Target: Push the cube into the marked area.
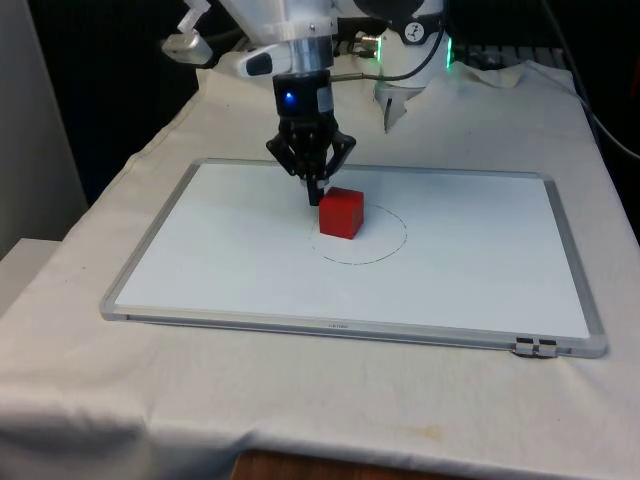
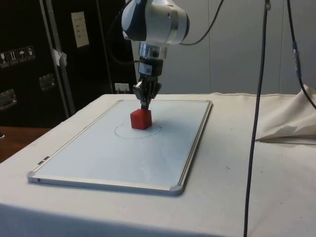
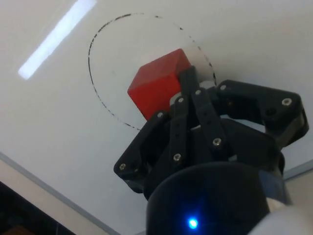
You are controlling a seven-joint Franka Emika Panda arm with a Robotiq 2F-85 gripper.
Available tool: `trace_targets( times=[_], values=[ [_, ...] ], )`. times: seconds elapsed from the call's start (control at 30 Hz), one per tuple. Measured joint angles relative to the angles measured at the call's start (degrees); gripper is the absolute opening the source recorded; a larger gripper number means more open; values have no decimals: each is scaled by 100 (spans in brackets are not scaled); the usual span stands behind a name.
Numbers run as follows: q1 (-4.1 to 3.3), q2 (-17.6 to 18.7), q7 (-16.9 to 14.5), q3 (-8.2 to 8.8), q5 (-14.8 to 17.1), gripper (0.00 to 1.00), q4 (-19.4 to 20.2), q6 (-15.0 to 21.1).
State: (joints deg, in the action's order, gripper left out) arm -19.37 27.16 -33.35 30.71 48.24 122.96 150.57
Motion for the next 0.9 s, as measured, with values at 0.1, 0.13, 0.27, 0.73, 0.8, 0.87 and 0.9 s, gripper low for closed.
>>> trace_targets(
  times=[0.1, 0.13, 0.27, 0.73, 0.8, 0.87, 0.9],
  values=[
    [-6, -69, 23, -17, 0, 0, 69, 0],
    [-6, -103, 34, -29, 0, 0, 103, -6],
    [-6, -235, 109, -97, 0, 0, 189, -23],
    [-17, -642, 132, -74, -74, 0, 172, -126],
    [-17, -773, 149, -57, -143, 0, 172, -172],
    [-17, -819, 149, -52, -160, 0, 172, -189],
    [-17, -859, 149, -46, -183, 0, 178, -201]
  ],
)
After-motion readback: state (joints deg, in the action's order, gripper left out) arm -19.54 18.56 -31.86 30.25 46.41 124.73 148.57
